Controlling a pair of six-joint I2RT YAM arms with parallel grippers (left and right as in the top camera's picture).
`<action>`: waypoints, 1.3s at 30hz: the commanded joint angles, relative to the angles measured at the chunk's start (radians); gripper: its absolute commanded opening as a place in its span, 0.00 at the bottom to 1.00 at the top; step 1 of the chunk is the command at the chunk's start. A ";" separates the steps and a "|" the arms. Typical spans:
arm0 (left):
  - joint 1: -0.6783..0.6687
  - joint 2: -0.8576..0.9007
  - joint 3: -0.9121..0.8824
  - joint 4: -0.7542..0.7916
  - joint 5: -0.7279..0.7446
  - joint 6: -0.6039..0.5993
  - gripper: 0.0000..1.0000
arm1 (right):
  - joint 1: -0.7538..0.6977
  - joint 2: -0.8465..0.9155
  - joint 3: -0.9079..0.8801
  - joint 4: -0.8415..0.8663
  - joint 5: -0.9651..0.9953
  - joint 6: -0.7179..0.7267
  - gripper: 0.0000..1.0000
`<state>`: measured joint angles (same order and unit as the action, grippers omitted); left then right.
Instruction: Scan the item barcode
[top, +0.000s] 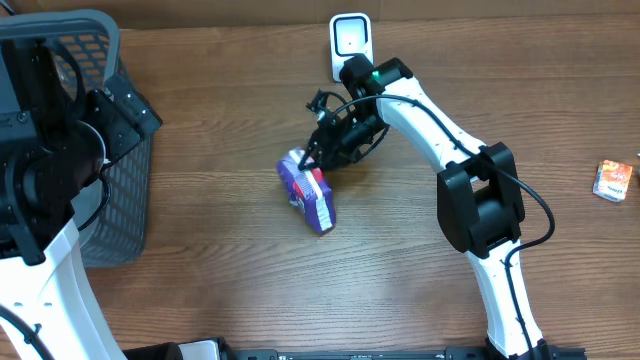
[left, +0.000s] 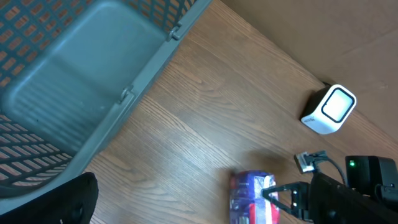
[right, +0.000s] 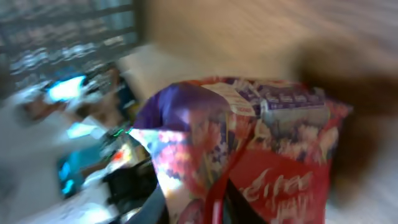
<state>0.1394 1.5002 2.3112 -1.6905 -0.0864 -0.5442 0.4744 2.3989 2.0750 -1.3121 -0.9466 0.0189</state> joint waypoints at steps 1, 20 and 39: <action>0.005 0.003 0.008 0.001 0.002 0.016 1.00 | -0.034 -0.020 0.005 0.009 0.399 0.183 0.27; 0.005 0.003 0.008 0.001 0.002 0.016 1.00 | -0.213 -0.022 0.294 -0.365 0.765 0.060 0.54; 0.005 0.003 0.008 0.001 0.002 0.016 1.00 | 0.188 -0.224 0.295 -0.382 1.103 0.199 0.66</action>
<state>0.1394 1.5002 2.3112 -1.6909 -0.0868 -0.5442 0.5697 2.2440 2.3508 -1.6943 0.0025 0.1749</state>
